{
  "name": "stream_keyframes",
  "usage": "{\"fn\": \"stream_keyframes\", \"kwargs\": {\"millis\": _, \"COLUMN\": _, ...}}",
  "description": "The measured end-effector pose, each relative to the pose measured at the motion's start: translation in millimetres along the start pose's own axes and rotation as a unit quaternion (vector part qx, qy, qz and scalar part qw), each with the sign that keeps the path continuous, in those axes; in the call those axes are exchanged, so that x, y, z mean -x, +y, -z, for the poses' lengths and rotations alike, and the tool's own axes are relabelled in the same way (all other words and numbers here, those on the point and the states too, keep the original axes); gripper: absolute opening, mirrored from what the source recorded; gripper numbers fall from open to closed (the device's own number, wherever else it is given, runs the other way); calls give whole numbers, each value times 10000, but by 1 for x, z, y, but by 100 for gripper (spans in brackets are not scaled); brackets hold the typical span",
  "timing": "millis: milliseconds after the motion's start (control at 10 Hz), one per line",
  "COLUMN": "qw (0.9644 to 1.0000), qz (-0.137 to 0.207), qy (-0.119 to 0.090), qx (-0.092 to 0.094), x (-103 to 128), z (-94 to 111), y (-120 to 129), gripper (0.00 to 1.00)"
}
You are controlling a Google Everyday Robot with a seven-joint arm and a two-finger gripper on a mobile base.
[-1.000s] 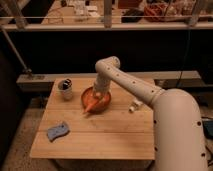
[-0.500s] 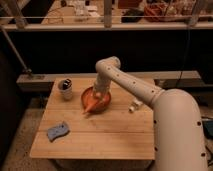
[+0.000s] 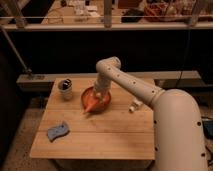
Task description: Place the pepper in the ceramic bowl
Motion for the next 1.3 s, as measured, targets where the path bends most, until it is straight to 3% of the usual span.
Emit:
{"fn": "stream_keyframes", "kwargs": {"millis": 100, "qw": 10000, "qz": 1, "qy": -1, "qx": -1, "x": 0, "z": 0, "y": 0, "gripper": 49}}
{"fn": "stream_keyframes", "kwargs": {"millis": 200, "qw": 10000, "qz": 0, "qy": -2, "qx": -3, "x": 0, "z": 0, "y": 0, "gripper": 46}}
{"fn": "stream_keyframes", "kwargs": {"millis": 400, "qw": 10000, "qz": 0, "qy": -9, "qx": -3, "x": 0, "z": 0, "y": 1, "gripper": 30}}
{"fn": "stream_keyframes", "kwargs": {"millis": 700, "qw": 10000, "qz": 5, "qy": -19, "qx": -2, "x": 0, "z": -1, "y": 2, "gripper": 27}}
{"fn": "stream_keyframes", "kwargs": {"millis": 900, "qw": 10000, "qz": 7, "qy": -29, "qx": -1, "x": 0, "z": -1, "y": 2, "gripper": 17}}
{"fn": "stream_keyframes", "kwargs": {"millis": 1300, "qw": 10000, "qz": 11, "qy": -40, "qx": -3, "x": 0, "z": -2, "y": 3, "gripper": 29}}
